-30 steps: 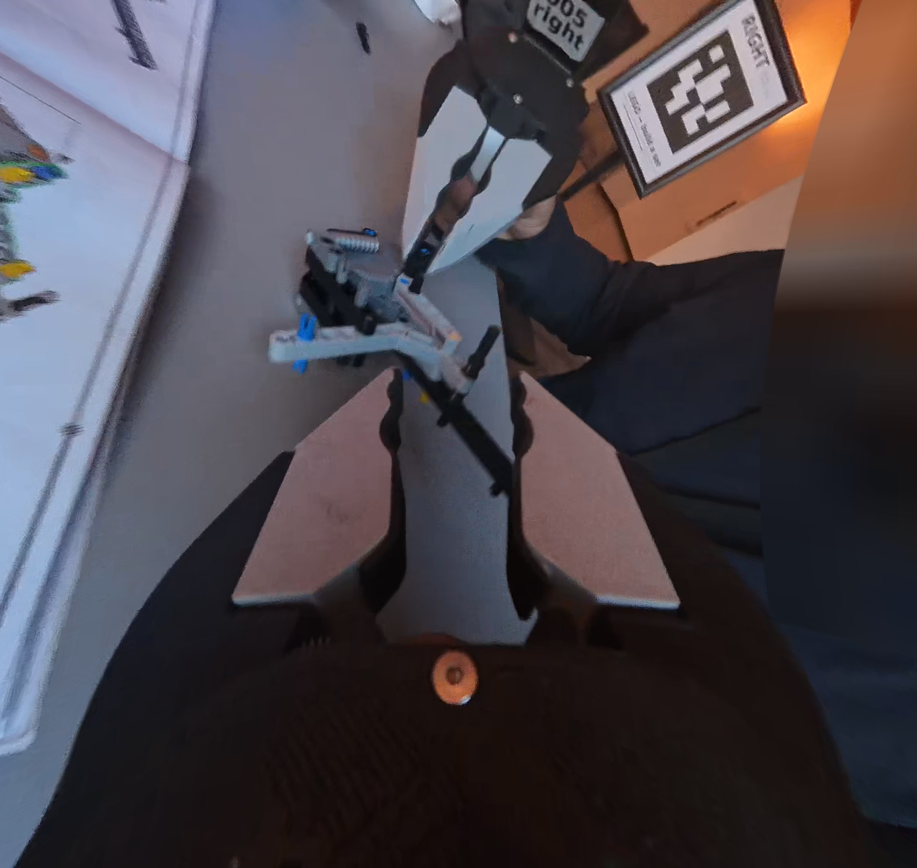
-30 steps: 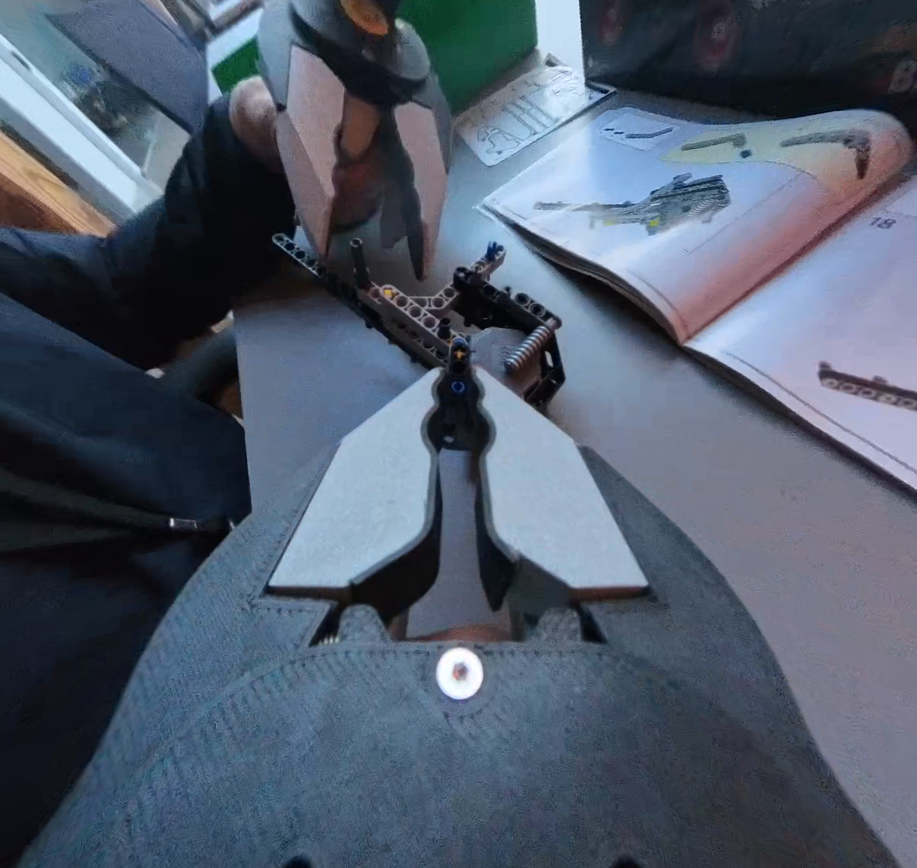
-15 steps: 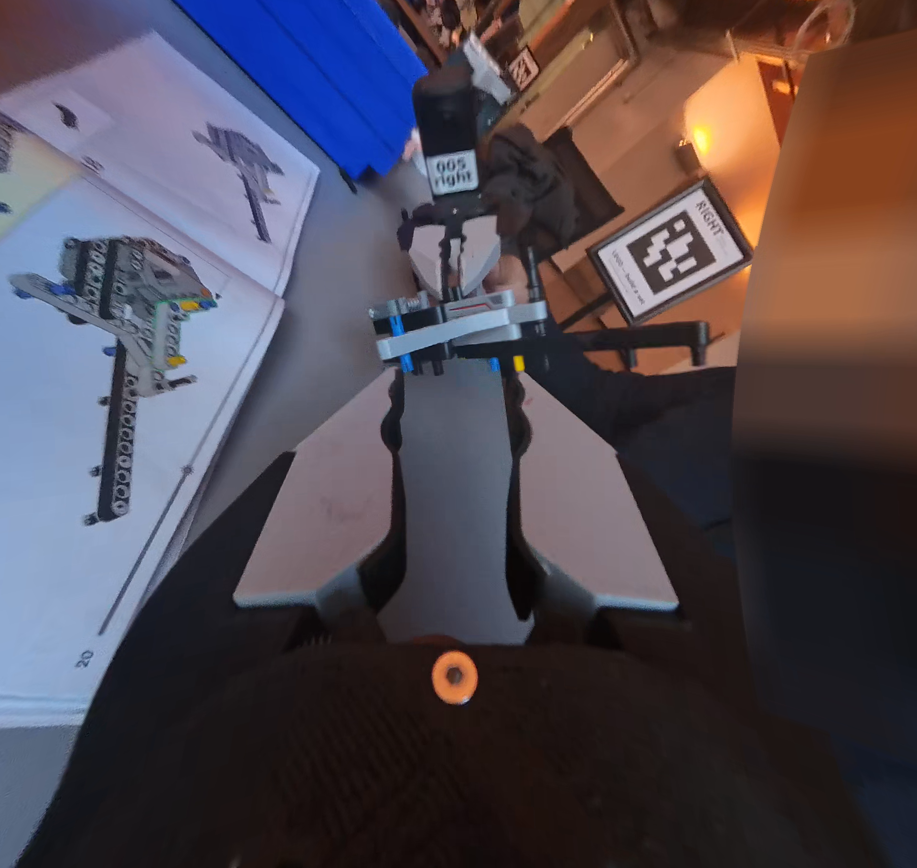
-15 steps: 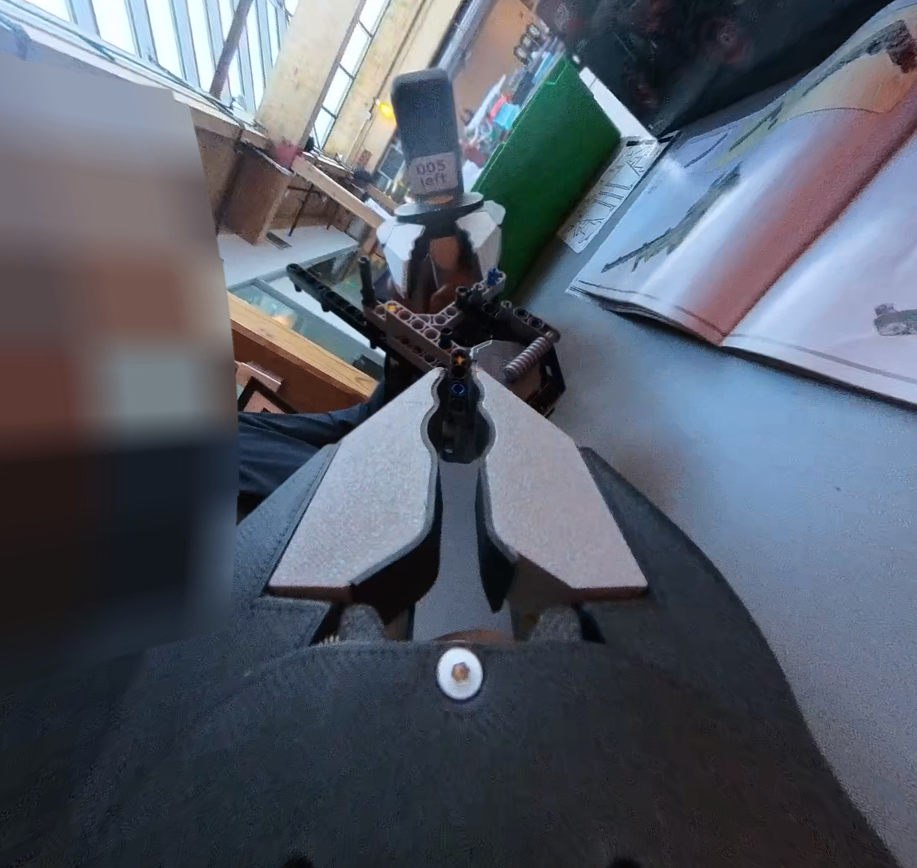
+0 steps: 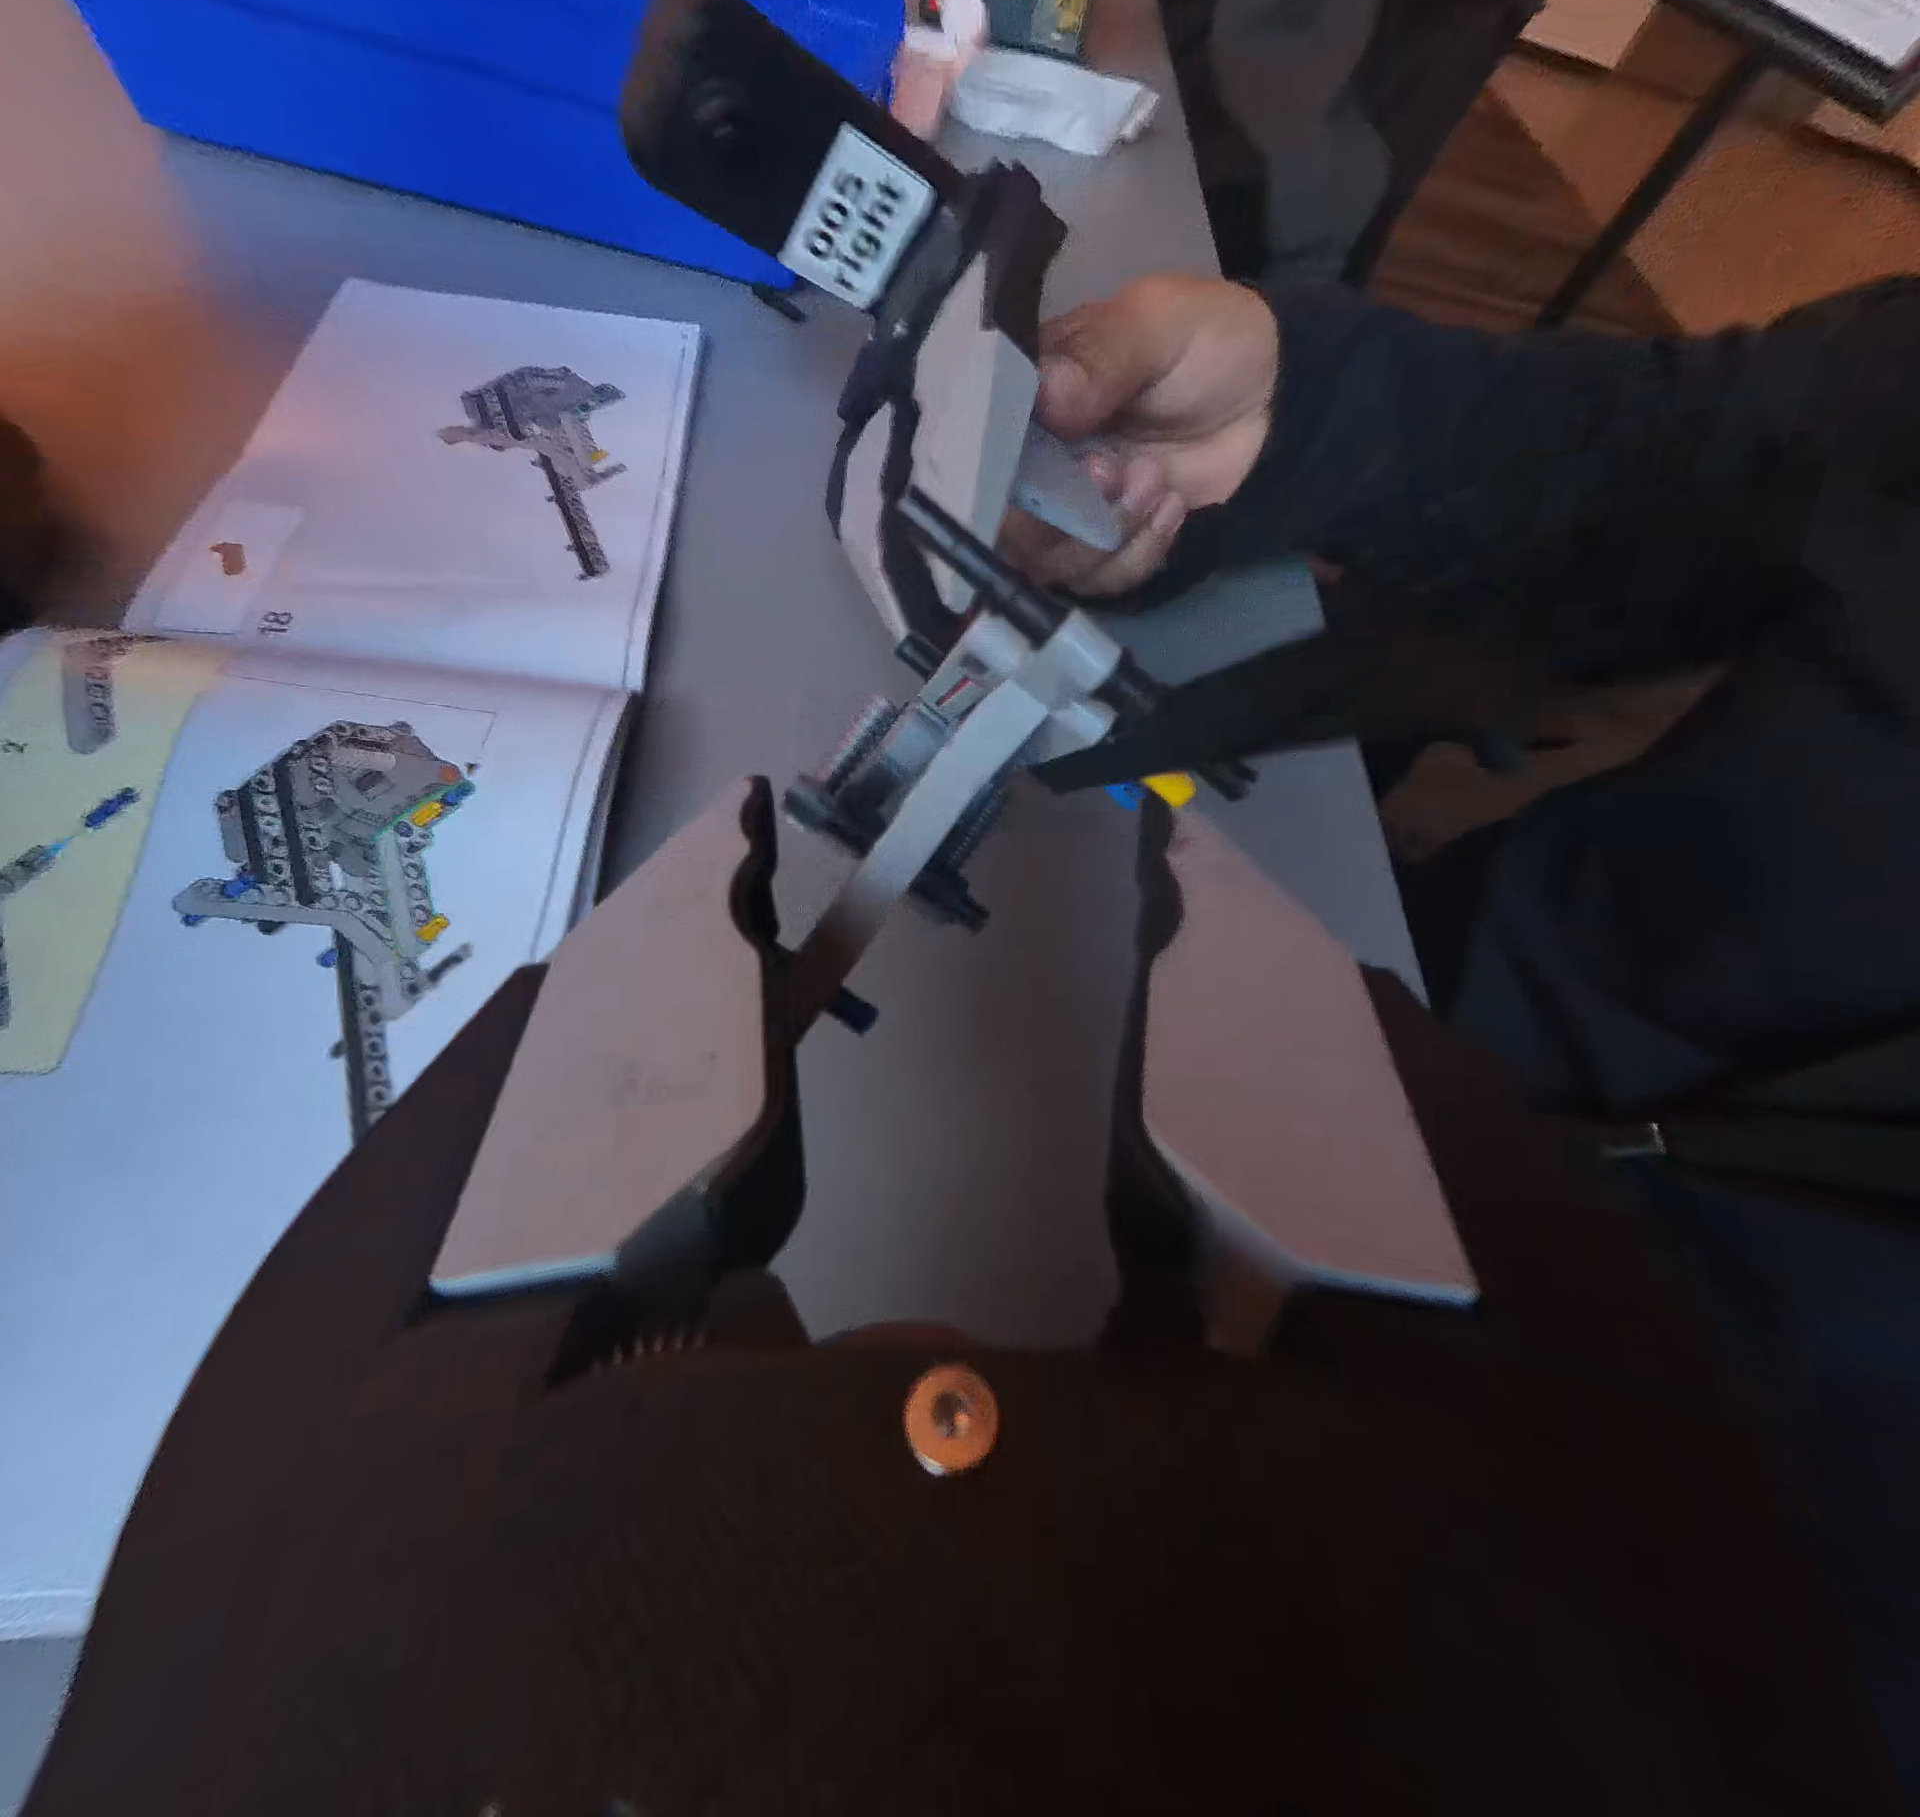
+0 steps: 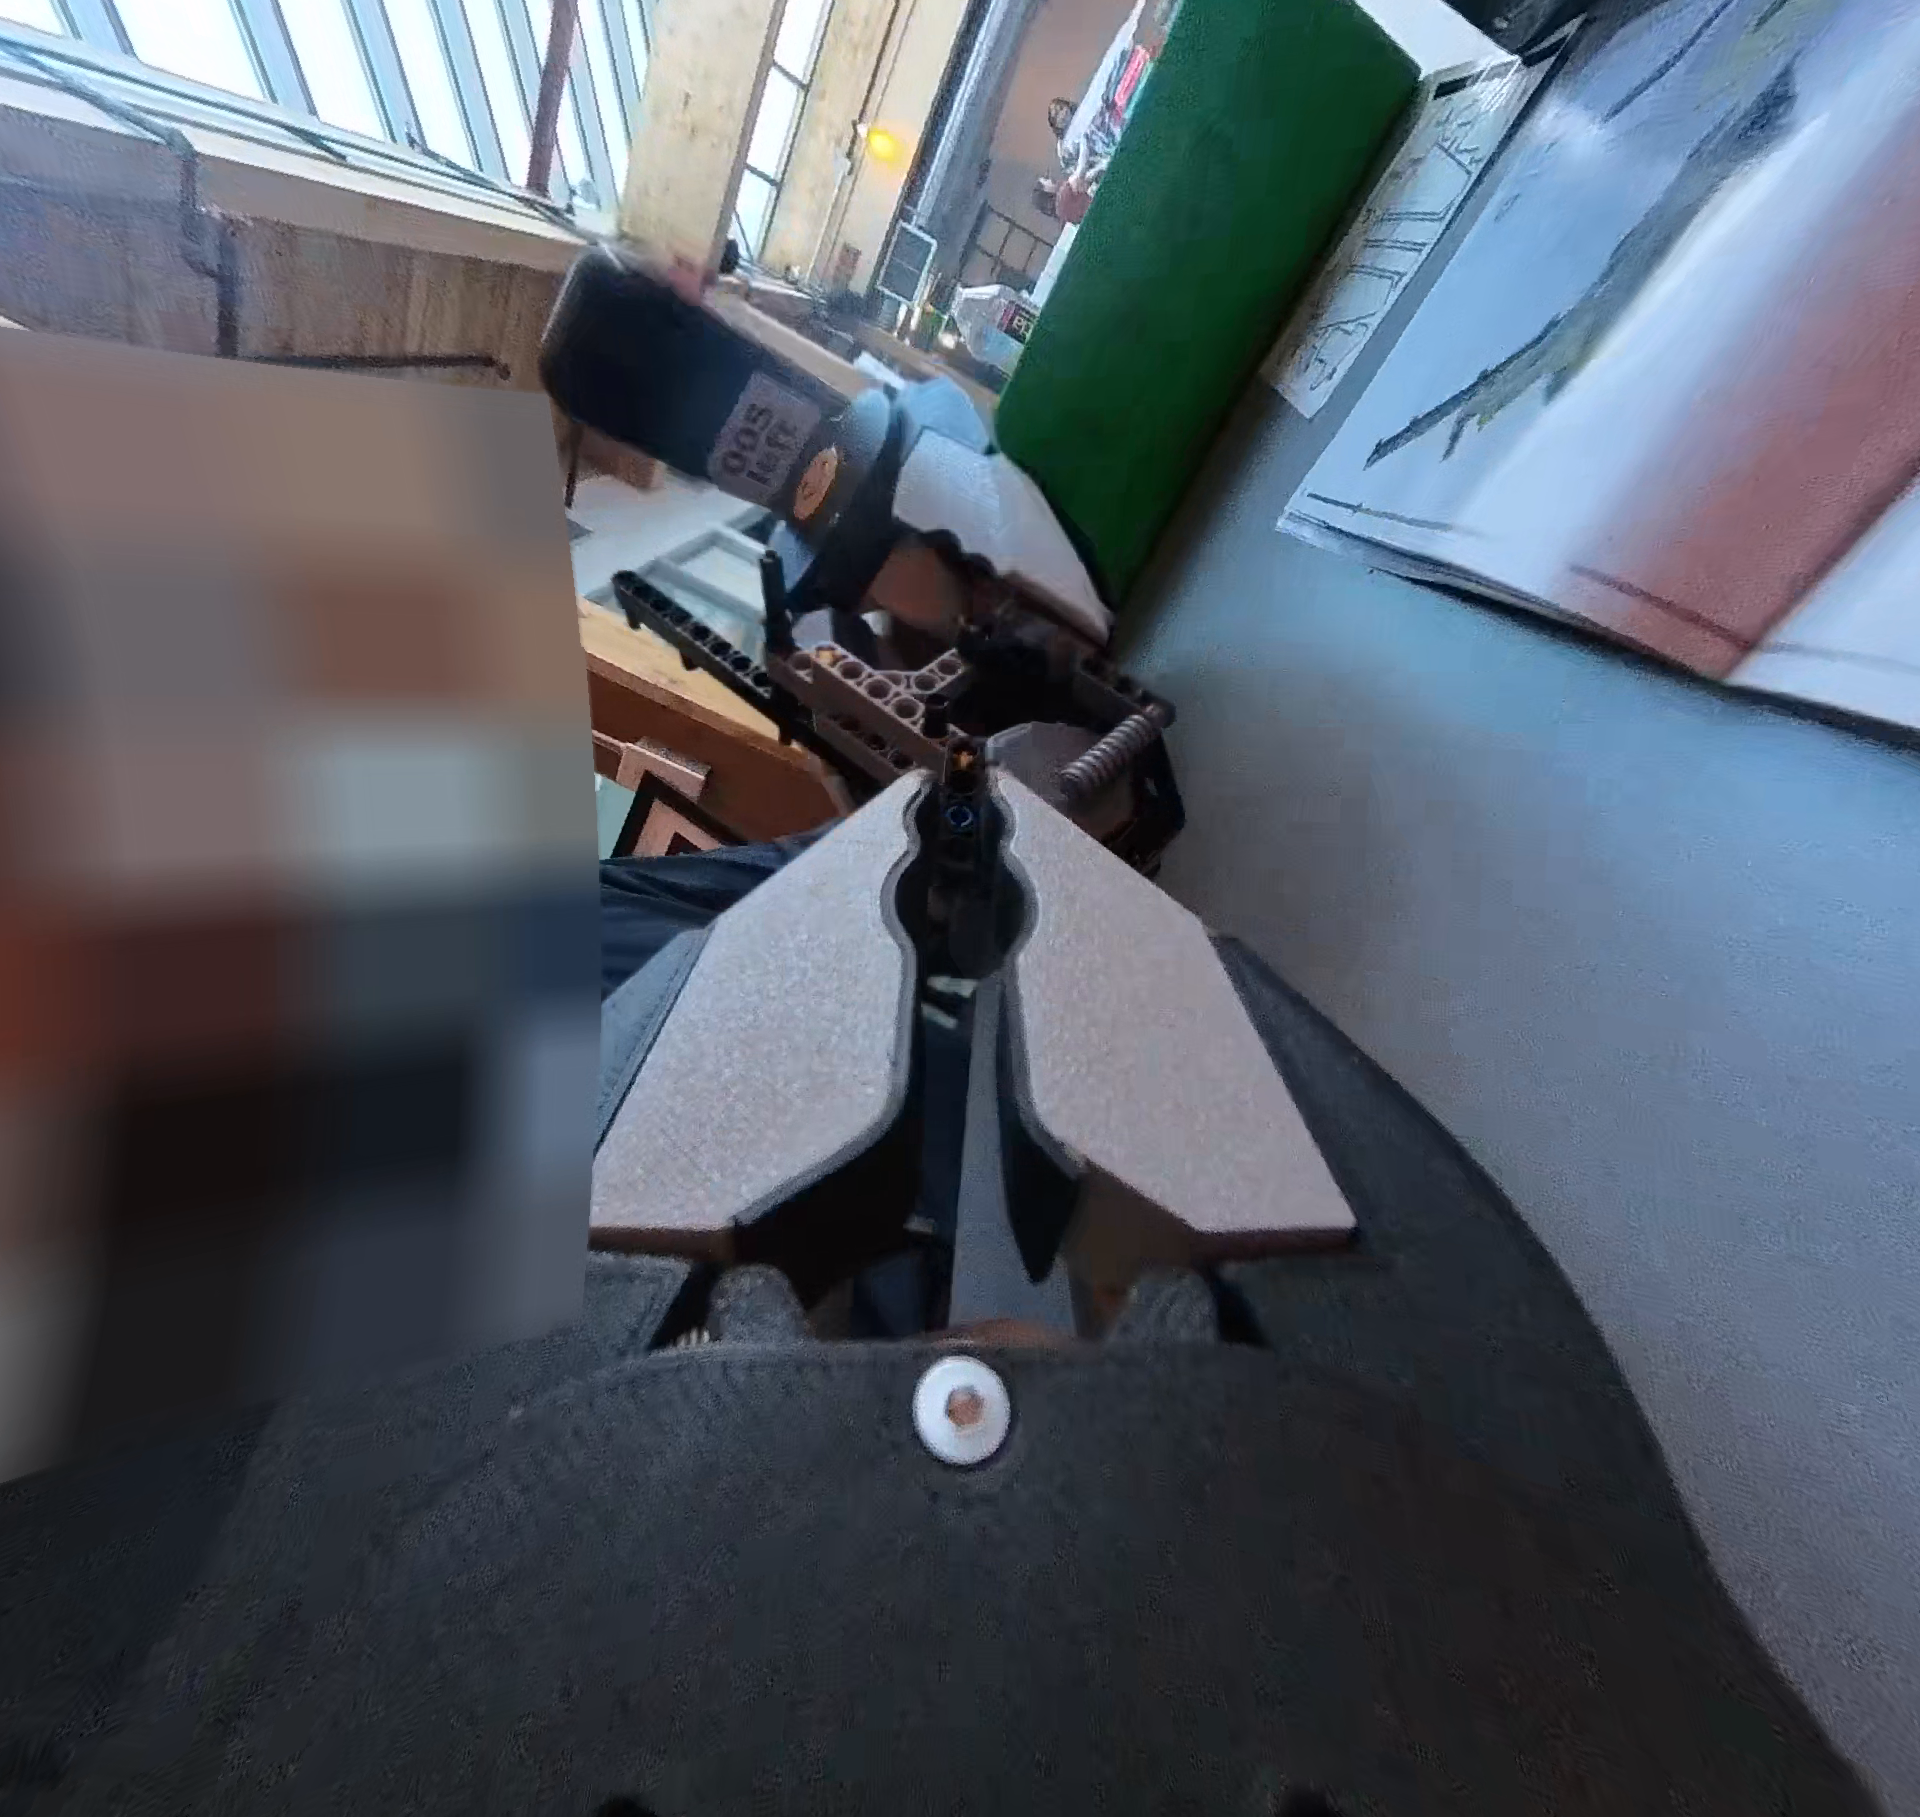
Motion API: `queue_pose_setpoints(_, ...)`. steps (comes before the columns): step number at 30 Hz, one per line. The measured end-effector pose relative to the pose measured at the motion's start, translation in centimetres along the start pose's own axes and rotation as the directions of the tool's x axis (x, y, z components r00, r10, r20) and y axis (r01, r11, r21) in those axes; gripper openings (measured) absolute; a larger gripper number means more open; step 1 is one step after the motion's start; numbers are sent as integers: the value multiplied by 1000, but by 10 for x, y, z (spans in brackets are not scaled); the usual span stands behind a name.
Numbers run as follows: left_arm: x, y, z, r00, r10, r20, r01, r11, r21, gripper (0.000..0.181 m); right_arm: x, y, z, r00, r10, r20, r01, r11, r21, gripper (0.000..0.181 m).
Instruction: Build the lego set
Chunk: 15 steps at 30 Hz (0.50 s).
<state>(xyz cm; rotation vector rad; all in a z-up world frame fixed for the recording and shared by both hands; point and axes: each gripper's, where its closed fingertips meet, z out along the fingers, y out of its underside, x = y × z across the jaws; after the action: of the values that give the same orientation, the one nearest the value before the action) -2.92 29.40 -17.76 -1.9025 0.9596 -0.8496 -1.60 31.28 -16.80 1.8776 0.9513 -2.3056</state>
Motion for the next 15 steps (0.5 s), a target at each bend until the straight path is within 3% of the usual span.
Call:
queue_pose_setpoints(1,2,4,2,1000,-6,-14,6,1000,-22,68,2,1,1,1000,-1,-13,1,1000,-10,5)
queue_pose_setpoints(5,0,15,5,998,-53,-28,50,996,-74,67,15,6,2,994,-39,-98,33,997,-71,6)
queue_pose_setpoints(8,-3,26,9,989,-139,-43,133,984,-118,67,25,3,-6,922,-275,-271,246,959,-139,28)
queue_pose_setpoints(10,-2,26,10,970,-230,-80,220,969,-113,66,30,1,-12,735,-535,-417,461,845,-272,47)
queue_pose_setpoints(13,-4,26,10,946,-308,-99,298,949,-108,66,22,16,-4,461,-771,-439,608,635,-477,41)
queue_pose_setpoints(15,-6,25,11,935,-340,-98,331,938,-99,67,11,23,7,339,-843,-417,670,527,-522,34)
